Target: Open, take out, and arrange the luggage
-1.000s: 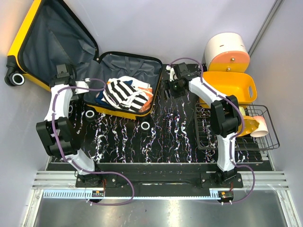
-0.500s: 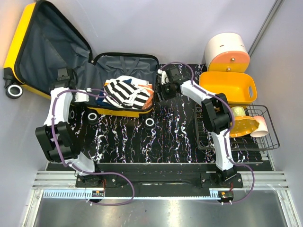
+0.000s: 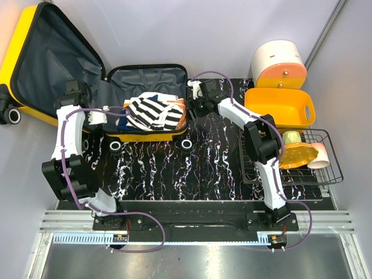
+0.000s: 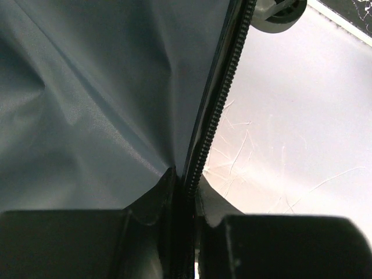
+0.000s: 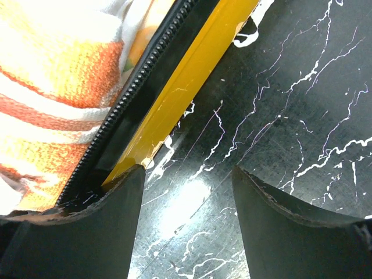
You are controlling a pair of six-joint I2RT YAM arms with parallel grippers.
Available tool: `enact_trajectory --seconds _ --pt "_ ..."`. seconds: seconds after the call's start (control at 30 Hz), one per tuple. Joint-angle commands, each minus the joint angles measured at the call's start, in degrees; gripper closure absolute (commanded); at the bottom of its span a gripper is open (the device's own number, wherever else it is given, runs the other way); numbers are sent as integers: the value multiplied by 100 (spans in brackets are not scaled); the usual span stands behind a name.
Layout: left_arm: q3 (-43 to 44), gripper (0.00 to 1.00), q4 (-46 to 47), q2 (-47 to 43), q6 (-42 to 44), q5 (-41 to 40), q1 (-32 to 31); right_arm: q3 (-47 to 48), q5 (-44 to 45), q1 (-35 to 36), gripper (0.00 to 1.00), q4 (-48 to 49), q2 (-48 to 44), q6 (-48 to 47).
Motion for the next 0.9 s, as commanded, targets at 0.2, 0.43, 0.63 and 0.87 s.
enact_trajectory --seconds 0.2,0.43,0.63,0.87 --pt "724 90 1010 -433 -810 -164 24 649 -857 941 29 832 215 280" --pt "672 48 1010 -547 -933 135 24 439 -928 1064 29 947 22 518" --pt "364 24 905 -915 -942 389 7 78 -691 1020 25 920 -312 421" --pt "442 6 72 -1443 -1319 1180 -239 -326 -410 784 14 859 -1023 342"
